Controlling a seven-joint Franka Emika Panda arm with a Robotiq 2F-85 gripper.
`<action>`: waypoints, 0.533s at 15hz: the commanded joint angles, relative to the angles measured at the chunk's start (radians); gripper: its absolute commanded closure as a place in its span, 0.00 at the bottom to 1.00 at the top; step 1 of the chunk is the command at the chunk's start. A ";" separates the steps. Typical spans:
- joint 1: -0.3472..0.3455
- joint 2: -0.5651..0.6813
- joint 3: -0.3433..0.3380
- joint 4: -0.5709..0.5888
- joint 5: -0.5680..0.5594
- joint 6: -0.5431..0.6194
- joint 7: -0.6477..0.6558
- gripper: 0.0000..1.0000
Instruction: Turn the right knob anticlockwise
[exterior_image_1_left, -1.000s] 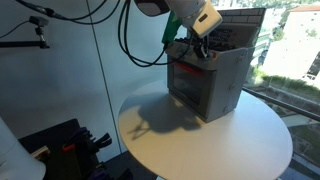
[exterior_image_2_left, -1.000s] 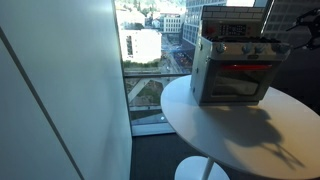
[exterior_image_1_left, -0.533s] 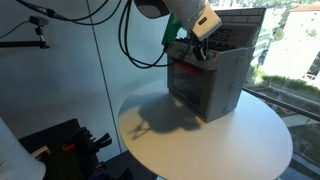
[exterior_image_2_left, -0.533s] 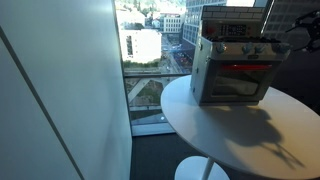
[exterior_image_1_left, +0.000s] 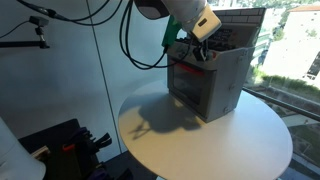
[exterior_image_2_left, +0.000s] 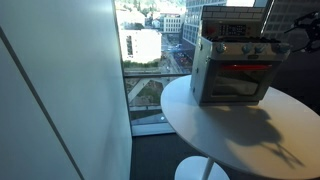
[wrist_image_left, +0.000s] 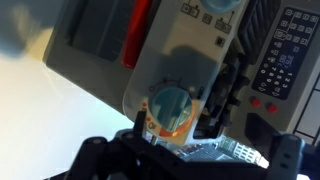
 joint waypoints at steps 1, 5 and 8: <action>-0.003 0.019 0.004 0.037 0.042 -0.006 -0.042 0.00; -0.003 0.030 0.007 0.050 0.040 -0.006 -0.048 0.00; -0.003 0.036 0.010 0.056 0.040 -0.005 -0.054 0.00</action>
